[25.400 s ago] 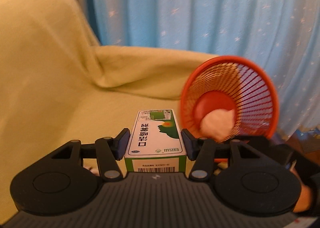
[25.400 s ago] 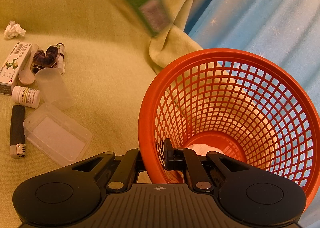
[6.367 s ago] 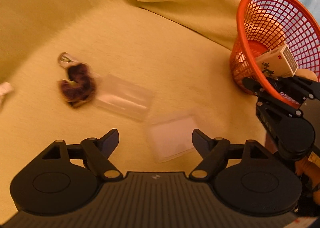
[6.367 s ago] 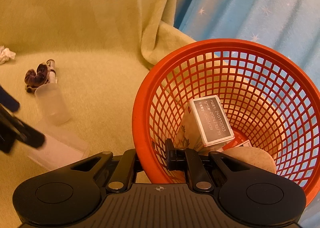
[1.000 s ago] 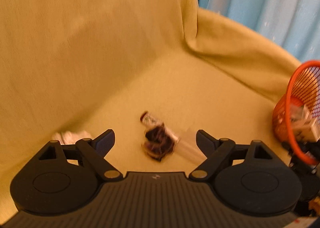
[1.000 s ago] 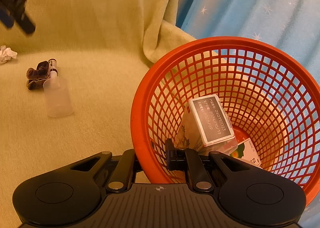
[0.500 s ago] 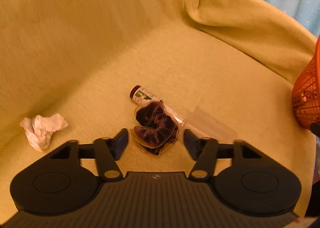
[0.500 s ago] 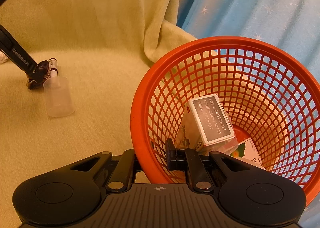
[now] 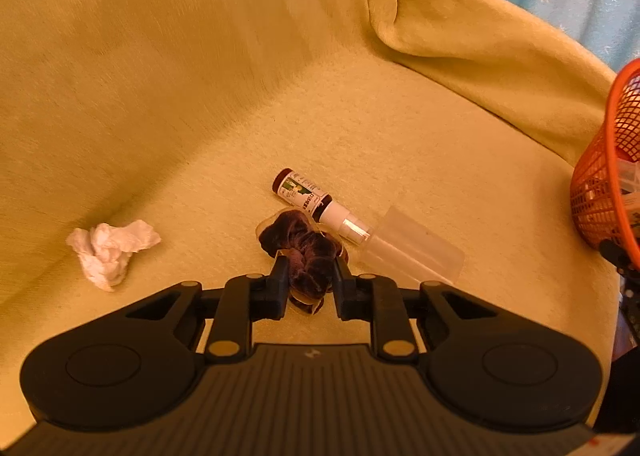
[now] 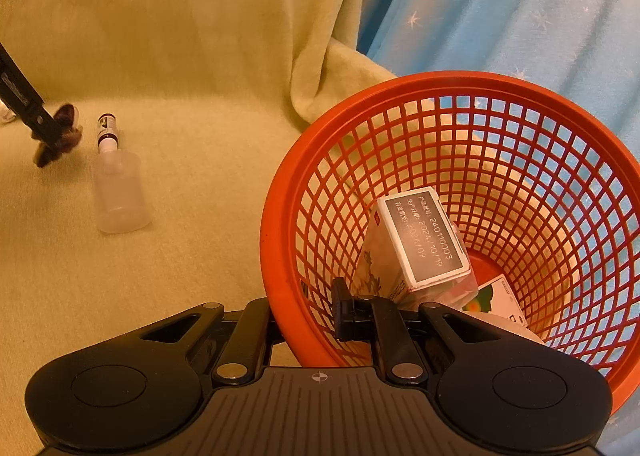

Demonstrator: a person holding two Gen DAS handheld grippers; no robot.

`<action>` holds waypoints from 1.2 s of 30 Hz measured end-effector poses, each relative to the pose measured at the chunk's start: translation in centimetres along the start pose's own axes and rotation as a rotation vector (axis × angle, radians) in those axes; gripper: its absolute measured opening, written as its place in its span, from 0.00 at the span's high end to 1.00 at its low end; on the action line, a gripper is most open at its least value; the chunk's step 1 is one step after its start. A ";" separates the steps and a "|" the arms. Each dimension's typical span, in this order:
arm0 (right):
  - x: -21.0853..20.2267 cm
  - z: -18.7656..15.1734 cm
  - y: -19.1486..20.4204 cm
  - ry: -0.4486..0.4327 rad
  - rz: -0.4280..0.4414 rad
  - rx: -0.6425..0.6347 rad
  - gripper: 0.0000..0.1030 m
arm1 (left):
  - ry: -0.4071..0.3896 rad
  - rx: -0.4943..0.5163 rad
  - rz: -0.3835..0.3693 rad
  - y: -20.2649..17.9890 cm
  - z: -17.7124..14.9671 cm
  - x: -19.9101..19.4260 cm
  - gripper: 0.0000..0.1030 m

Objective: Organize objects
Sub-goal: 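Move the open left tool back to the dark brown scrunchie and grasp it, then carry the scrunchie with the left tool over the basket and release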

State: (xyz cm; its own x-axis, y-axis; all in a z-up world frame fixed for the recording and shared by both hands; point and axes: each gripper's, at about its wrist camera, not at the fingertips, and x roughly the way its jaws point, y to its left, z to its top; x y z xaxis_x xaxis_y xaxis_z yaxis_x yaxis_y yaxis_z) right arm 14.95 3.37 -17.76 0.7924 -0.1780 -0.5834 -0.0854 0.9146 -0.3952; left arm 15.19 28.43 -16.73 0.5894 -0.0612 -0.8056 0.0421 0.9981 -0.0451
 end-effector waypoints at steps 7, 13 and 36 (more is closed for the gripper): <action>-0.1 0.0 0.2 0.002 -0.001 -0.007 0.92 | -0.028 0.019 0.007 -0.7 0.6 -3.1 0.82; -0.2 -0.2 0.2 0.003 -0.002 -0.013 0.92 | -0.068 0.027 -0.016 -1.7 1.3 -5.6 0.82; -0.3 -0.1 0.2 0.002 0.001 -0.010 0.92 | -0.213 -0.015 -0.132 -5.0 5.3 -11.6 0.82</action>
State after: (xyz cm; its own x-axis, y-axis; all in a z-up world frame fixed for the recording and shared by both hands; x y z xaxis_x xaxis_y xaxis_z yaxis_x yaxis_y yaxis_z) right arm 14.61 3.58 -17.75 0.7911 -0.1783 -0.5852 -0.0919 0.9111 -0.4019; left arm 12.45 24.10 -4.03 0.7365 -0.1898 -0.6492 0.1190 0.9812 -0.1519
